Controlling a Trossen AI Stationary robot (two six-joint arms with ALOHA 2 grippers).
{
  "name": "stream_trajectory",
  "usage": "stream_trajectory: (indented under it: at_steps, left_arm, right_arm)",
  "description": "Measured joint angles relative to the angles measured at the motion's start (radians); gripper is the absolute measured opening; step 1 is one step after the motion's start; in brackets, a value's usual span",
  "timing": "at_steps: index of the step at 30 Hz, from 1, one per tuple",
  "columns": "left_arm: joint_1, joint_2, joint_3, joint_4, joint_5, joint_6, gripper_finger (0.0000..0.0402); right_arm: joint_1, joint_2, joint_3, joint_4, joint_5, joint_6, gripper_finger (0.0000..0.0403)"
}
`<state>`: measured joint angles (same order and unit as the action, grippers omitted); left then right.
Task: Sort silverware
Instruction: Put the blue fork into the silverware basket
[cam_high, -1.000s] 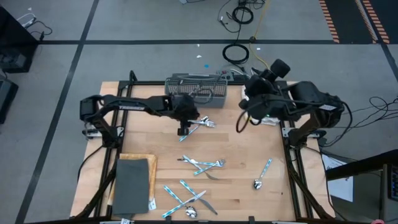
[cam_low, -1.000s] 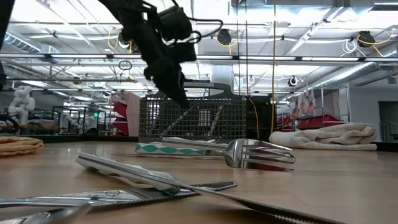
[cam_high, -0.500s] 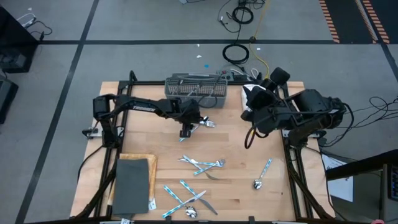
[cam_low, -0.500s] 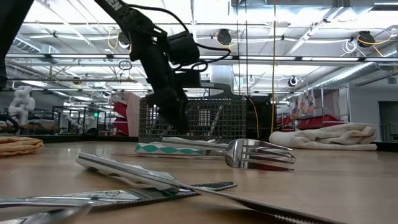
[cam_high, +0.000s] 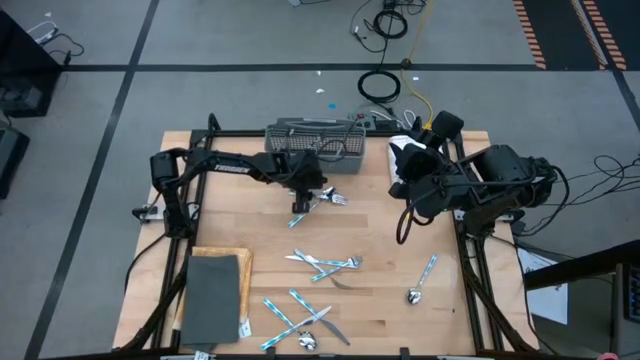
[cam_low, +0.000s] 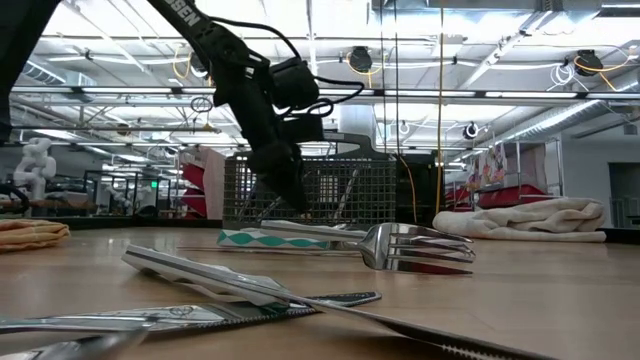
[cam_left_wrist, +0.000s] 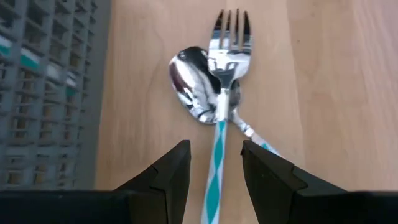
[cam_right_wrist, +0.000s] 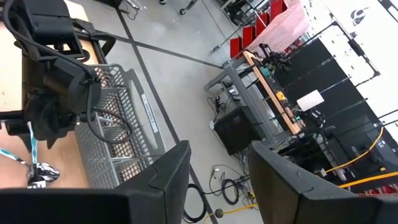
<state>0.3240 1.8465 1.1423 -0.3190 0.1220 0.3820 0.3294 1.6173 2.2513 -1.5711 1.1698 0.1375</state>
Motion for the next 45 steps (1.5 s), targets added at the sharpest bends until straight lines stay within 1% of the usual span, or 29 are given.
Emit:
stream_trajectory:
  at_steps: [3, 7, 10, 13, 15, 17, 18, 21, 22, 23, 29, 32, 35, 39, 43, 45]
  left_arm:
    - [-0.001, 0.008, 0.001, 0.001, 0.005, 0.018, 0.0151]
    - [-0.003, 0.068, 0.032, -0.045, 0.005, 0.024, 0.0151]
    - [-0.005, 0.118, 0.07, -0.038, -0.013, 0.016, 0.0151]
    - [-0.005, 0.151, 0.105, -0.08, -0.026, 0.011, 0.0151]
    - [-0.005, 0.17, 0.126, -0.116, -0.008, 0.021, 0.0145]
    - [-0.005, 0.185, 0.131, -0.132, 0.002, 0.02, 0.0125]
    - [-0.004, 0.192, 0.131, -0.139, 0.005, 0.018, 0.0109]
    - [-0.01, 0.205, 0.132, -0.15, -0.002, 0.013, 0.0043]
    - [-0.012, 0.205, 0.131, -0.15, -0.003, -0.001, 0.0028]
    - [-0.013, 0.205, 0.131, -0.149, -0.003, -0.021, 0.0026]
    - [-0.015, 0.157, 0.124, -0.146, 0.002, -0.097, 0.0026]
    - [-0.019, 0.123, 0.119, -0.168, 0.034, -0.154, 0.0026]
    - [-0.022, 0.083, 0.121, -0.153, 0.069, -0.217, 0.0026]
    - [-0.04, 0.022, 0.121, -0.142, 0.069, -0.279, 0.0026]
    - [-0.046, -0.072, 0.121, -0.073, 0.062, -0.356, 0.0026]
    - [-0.045, -0.125, 0.121, -0.019, 0.015, -0.391, 0.0026]
  right_arm:
    - [0.0, 0.0, 0.0, 0.0, 0.0, -0.006, 0.0151]
    - [0.0, 0.0, 0.0, 0.0, -0.001, -0.014, 0.0151]
    - [0.0, 0.0, 0.0, 0.0, -0.002, -0.015, 0.0151]
    - [0.0, 0.0, 0.0, 0.0, -0.024, -0.014, 0.0151]
    - [0.0, 0.0, 0.0, 0.0, -0.025, -0.015, 0.0151]
    - [0.0, 0.0, 0.0, 0.0, -0.025, -0.015, 0.0151]
    - [0.0, 0.0, 0.0, 0.0, -0.024, -0.015, 0.0151]
    - [0.0, 0.0, 0.0, 0.0, -0.024, -0.014, 0.0151]
    - [0.0, 0.0, 0.0, 0.0, -0.024, -0.014, 0.0151]
    - [0.0, 0.0, 0.0, 0.0, -0.024, -0.014, 0.0151]
    - [0.0, 0.0, 0.0, 0.0, -0.024, -0.014, 0.0151]
    - [0.0, 0.0, 0.0, 0.0, -0.024, 0.001, 0.0151]
    - [0.0, 0.0, 0.0, 0.0, -0.024, 0.004, 0.0151]
    - [0.0, 0.0, 0.0, 0.0, -0.024, 0.004, 0.0151]
    - [0.0, 0.0, 0.0, 0.0, -0.024, 0.006, 0.0151]
    - [0.0, 0.0, 0.0, 0.0, -0.024, 0.007, 0.0151]
